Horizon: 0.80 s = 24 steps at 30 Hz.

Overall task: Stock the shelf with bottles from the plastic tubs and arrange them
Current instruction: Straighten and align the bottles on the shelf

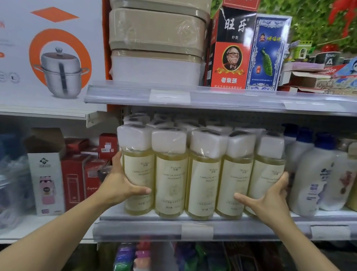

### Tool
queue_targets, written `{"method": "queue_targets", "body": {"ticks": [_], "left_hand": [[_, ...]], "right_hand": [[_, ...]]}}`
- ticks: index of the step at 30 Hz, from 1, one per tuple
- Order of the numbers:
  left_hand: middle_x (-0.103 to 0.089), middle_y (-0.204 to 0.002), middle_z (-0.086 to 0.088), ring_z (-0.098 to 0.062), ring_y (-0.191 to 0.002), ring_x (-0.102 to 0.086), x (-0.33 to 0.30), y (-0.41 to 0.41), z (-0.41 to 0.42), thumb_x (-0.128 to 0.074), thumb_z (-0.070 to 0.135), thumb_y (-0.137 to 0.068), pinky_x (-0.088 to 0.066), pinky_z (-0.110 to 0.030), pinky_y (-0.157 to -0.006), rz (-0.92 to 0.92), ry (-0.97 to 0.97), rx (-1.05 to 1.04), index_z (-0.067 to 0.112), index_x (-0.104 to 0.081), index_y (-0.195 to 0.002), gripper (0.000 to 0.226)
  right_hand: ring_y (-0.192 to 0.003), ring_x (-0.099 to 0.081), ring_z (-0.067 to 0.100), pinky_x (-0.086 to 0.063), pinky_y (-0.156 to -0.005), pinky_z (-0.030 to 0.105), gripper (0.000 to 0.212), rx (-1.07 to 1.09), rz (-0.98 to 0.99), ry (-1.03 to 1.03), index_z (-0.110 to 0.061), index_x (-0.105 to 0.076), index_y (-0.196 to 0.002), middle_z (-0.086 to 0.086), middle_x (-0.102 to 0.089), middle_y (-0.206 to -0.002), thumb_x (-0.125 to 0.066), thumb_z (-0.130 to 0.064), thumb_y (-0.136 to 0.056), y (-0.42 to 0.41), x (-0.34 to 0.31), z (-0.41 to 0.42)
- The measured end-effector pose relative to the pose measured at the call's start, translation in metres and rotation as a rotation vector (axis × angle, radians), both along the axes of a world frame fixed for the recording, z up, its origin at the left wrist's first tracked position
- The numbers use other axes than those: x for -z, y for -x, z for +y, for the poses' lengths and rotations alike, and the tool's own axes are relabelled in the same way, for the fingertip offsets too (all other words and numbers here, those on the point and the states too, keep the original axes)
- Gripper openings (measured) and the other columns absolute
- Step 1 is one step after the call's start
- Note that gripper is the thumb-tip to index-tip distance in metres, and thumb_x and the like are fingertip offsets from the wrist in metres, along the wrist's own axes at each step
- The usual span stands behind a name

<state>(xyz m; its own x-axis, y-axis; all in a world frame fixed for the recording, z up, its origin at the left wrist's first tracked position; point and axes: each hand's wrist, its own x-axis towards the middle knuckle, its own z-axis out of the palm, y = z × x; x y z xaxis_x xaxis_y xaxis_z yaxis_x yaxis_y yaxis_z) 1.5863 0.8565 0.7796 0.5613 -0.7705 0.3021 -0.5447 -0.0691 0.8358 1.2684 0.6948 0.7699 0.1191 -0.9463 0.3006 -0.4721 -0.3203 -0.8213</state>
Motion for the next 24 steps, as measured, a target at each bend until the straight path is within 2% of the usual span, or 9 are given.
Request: {"method": "queue_targets", "body": {"ticks": [3,6,10,17,19,21,24], "left_hand": [[-0.055,-0.105,0.006,-0.019,-0.099,-0.058,0.001,0.002,-0.002,-0.092,0.016,-0.057,-0.050,-0.038,-0.091,-0.046,-0.006,-0.061,0.017,-0.025,-0.131,0.100],[-0.058,-0.105,0.002,-0.021,-0.097,-0.062,0.002,-0.003,-0.001,-0.092,0.019,-0.055,-0.054,-0.041,-0.086,-0.043,-0.035,-0.086,0.016,-0.032,-0.121,0.089],[-0.065,-0.105,0.001,-0.017,-0.096,-0.066,0.003,-0.014,0.002,-0.091,0.038,-0.040,-0.057,-0.041,-0.084,-0.030,-0.077,-0.076,0.019,-0.040,-0.122,0.099],[-0.069,-0.106,0.001,-0.016,-0.095,-0.069,0.013,-0.034,0.000,-0.093,0.047,-0.036,-0.059,-0.042,-0.082,0.000,-0.088,-0.039,0.020,-0.045,-0.123,0.103],[-0.067,-0.106,0.002,-0.016,-0.096,-0.068,0.009,-0.026,0.003,-0.093,0.042,-0.039,-0.058,-0.043,-0.083,-0.003,-0.071,-0.045,0.018,-0.041,-0.124,0.102],[-0.062,-0.106,0.003,-0.018,-0.097,-0.065,0.004,-0.014,0.008,-0.093,0.027,-0.049,-0.056,-0.044,-0.087,0.002,-0.044,-0.059,0.016,-0.034,-0.126,0.097],[-0.059,-0.108,0.005,-0.019,-0.101,-0.061,0.003,-0.003,0.013,-0.094,0.018,-0.051,-0.053,-0.044,-0.092,0.035,-0.021,-0.047,0.018,-0.027,-0.132,0.105]], "right_hand": [[-0.129,-0.038,0.039,-0.037,-0.104,0.055,0.141,0.024,0.033,0.000,-0.029,0.016,-0.145,0.018,-0.020,-0.150,-0.090,-0.038,-0.053,-0.001,-0.001,0.001],[-0.128,-0.039,0.040,-0.038,-0.104,0.055,0.140,0.027,0.056,0.002,-0.026,0.017,-0.145,0.020,-0.021,-0.149,-0.090,-0.039,-0.055,-0.001,-0.002,0.002],[-0.126,-0.040,0.040,-0.039,-0.103,0.054,0.140,0.046,0.072,0.001,-0.026,0.019,-0.145,0.021,-0.020,-0.148,-0.089,-0.040,-0.056,-0.005,-0.003,0.004],[-0.124,-0.042,0.040,-0.042,-0.099,0.054,0.143,0.088,0.139,-0.027,-0.027,0.026,-0.142,0.020,-0.018,-0.149,-0.085,-0.052,-0.055,-0.017,-0.002,0.008],[-0.124,-0.042,0.041,-0.041,-0.100,0.054,0.144,0.090,0.152,-0.041,-0.026,0.027,-0.142,0.020,-0.018,-0.149,-0.084,-0.053,-0.056,-0.017,-0.002,0.009],[-0.127,-0.038,0.040,-0.039,-0.103,0.053,0.142,0.076,0.127,-0.060,-0.026,0.027,-0.142,0.021,-0.016,-0.150,-0.084,-0.051,-0.058,-0.017,-0.005,0.011],[-0.141,-0.014,0.038,-0.021,-0.115,0.053,0.140,0.124,0.183,0.003,-0.018,0.026,-0.144,0.019,0.002,-0.155,-0.082,-0.049,-0.062,-0.025,-0.009,0.026]]}}
